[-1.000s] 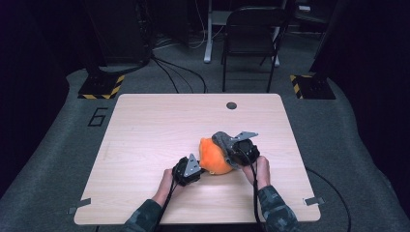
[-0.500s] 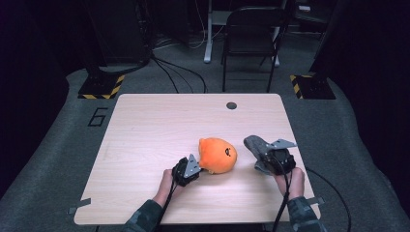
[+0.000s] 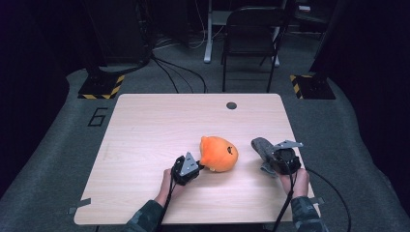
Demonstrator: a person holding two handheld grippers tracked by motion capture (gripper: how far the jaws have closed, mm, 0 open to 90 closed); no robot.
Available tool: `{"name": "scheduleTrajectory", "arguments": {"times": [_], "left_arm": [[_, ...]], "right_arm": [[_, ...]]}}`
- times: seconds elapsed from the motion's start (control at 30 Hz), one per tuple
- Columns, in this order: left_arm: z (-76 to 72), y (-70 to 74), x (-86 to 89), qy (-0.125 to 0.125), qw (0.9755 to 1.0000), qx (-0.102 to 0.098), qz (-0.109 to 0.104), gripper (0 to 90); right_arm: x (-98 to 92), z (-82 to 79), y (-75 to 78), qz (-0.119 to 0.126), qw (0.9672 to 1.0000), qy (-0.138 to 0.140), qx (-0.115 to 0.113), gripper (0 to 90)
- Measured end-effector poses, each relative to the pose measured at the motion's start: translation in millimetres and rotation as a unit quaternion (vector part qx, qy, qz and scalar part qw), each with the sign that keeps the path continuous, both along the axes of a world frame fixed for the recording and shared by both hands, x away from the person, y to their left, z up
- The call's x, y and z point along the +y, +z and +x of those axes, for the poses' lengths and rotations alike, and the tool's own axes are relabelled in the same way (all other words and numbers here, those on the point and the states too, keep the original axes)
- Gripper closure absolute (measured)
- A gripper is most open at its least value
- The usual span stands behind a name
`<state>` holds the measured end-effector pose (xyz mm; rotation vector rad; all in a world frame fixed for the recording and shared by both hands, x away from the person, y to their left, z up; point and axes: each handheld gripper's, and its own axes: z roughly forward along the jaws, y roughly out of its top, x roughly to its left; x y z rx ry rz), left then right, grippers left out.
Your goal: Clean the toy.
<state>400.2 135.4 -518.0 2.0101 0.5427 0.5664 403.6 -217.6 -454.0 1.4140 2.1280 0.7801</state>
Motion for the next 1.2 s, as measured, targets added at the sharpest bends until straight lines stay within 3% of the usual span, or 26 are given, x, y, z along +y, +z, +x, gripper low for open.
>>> {"name": "scheduleTrajectory", "arguments": {"times": [0.3,0.4,0.43,0.47,0.5,0.53,0.7,0.73,0.9,0.93,1.13,1.2], "left_arm": [[-9.3,45.0,4.8,-0.009,0.9974,0.023,-0.068,85.0],[-12.4,61.3,7.9,-0.008,0.9954,0.041,-0.086,84.9],[-13.1,68.5,9.6,-0.007,0.9937,0.053,-0.099,84.8],[-13.1,68.5,9.6,-0.007,0.9937,0.053,-0.099,84.8],[-14.0,76.1,11.4,-0.004,0.9914,0.071,-0.11,84.8],[-14.0,76.1,11.4,-0.004,0.9914,0.071,-0.11,84.8],[-16.2,91.6,15.7,0.006,0.9813,0.126,-0.145,84.6],[-15.9,94.2,16.9,0.005,0.9777,0.143,-0.154,84.5],[-16.0,98.2,18.0,0.003,0.9707,0.181,-0.158,84.3],[-15.3,97.5,17.9,0.002,0.9695,0.188,-0.158,84.2],[-2.2,77.6,18.9,0.007,0.9549,0.244,-0.169,84.2],[4.8,63.0,18.5,0.012,0.9467,0.272,-0.173,84.1]], "right_arm": [[-6.6,0.5,1.6,0.005,0.9999,-0.009,-0.005,74.6],[-7.4,0.4,2.5,0.006,0.9999,-0.012,-0.004,74.6],[-7.9,0.5,2.9,0.005,0.9999,-0.012,-0.006,74.6],[-7.9,0.5,2.9,0.005,0.9999,-0.012,-0.006,74.6],[-7.8,0.5,3.1,0.005,0.9999,-0.013,-0.005,74.6],[-7.8,0.5,3.1,0.005,0.9999,-0.013,-0.005,74.6],[-7.8,1.2,2.4,0.004,0.9999,-0.011,-0.006,74.6],[-7.4,1.2,2.1,0.005,0.9999,-0.014,-0.006,74.6],[-7.7,0.9,2.8,0.003,0.9999,-0.012,-0.005,74.6],[-7.7,1.1,2.8,0.002,0.9999,-0.01,-0.007,74.6],[-6.0,0.4,2.8,-0.003,0.9999,-0.014,-0.006,74.6],[-5.7,0.3,2.7,-0.004,0.9999,-0.012,-0.005,74.6]]}}
